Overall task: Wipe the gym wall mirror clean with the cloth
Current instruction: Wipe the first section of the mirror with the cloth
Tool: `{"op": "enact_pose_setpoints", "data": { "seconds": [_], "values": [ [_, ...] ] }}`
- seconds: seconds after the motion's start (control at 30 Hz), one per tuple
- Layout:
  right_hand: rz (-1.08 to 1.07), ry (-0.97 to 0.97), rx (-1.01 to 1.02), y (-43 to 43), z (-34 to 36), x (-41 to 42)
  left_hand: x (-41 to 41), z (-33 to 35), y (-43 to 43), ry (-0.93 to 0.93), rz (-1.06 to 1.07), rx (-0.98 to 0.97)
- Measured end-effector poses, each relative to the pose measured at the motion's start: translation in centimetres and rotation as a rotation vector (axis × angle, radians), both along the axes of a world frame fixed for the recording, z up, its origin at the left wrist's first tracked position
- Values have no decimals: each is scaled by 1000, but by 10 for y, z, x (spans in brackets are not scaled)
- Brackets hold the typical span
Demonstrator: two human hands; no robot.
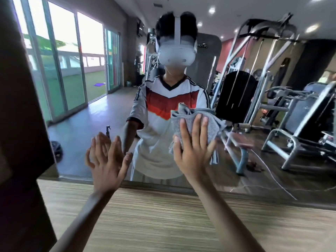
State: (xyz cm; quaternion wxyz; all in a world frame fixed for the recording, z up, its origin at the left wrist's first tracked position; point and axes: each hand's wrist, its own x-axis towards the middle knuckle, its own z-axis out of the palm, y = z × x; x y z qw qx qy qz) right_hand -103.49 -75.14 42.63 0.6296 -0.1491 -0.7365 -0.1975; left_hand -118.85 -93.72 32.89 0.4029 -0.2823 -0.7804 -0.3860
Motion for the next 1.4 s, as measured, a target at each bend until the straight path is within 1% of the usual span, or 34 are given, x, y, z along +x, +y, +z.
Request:
{"op": "enact_pose_setpoints", "data": {
  "seconds": [0.07, 0.17, 0.23, 0.3, 0.33, 0.43, 0.47, 0.53, 0.57, 0.63, 0.73, 0.77, 0.83, 0.9, 0.97, 1.03, 1.1, 1.13, 1.2, 1.3, 1.33, 1.37, 1.4],
  "values": [
    [47, -129, 87, -26, -21, -20, -8, 0, -14, -47, 1, -11],
    [73, -388, 325, -28, -54, -16, -18, -2, -35, -107, -6, -29],
    [65, -451, 416, -13, -62, 1, -23, -4, -47, -109, -10, -61],
    [44, -411, 403, 1, -56, 12, -32, -5, -58, -91, -17, -75],
    [18, -349, 366, 5, -48, 14, -36, -6, -62, -86, -24, -70],
    [-35, -69, 139, -5, -13, -3, -43, -8, -64, -68, -22, -73],
    [-46, -5, 63, -14, -3, -14, -43, -9, -63, -61, -15, -75],
    [-53, 45, -12, -39, 6, -38, -44, -13, -61, -57, 4, -72],
    [-32, 27, -9, -53, 7, -51, -45, -14, -60, -48, 10, -67],
    [37, -116, 88, -75, -4, -71, -47, -16, -60, -14, 5, -64],
    [89, -411, 371, -72, -27, -67, -50, -19, -65, 29, -14, -71],
    [96, -474, 440, -63, -31, -59, -51, -20, -68, 26, -8, -72],
    [128, -531, 492, -44, -30, -40, -53, -24, -75, -32, -2, -65],
    [109, -459, 445, -35, -17, -30, -55, -29, -82, -118, 0, -49],
    [45, -294, 298, -44, 1, -40, -56, -32, -87, -211, -4, -16],
    [23, -149, 147, -72, 18, -64, -51, -30, -91, -360, -37, 41],
    [43, -127, 117, -104, 22, -92, -50, -32, -98, -469, -90, 68],
    [56, -168, 150, -117, 18, -104, -52, -34, -102, -486, -103, 60],
    [83, -343, 299, -132, -4, -121, -58, -45, -111, -486, -94, 14],
    [51, -779, 564, -119, -41, -110, -69, -57, -124, -469, -100, -18],
    [30, -890, 634, -107, -44, -101, -72, -58, -127, -448, -101, -39],
    [19, -941, 674, -95, -42, -91, -74, -58, -128, -438, -104, -64],
    [17, -925, 684, -89, -34, -86, -75, -57, -131, -433, -96, -78]
  ]
}}
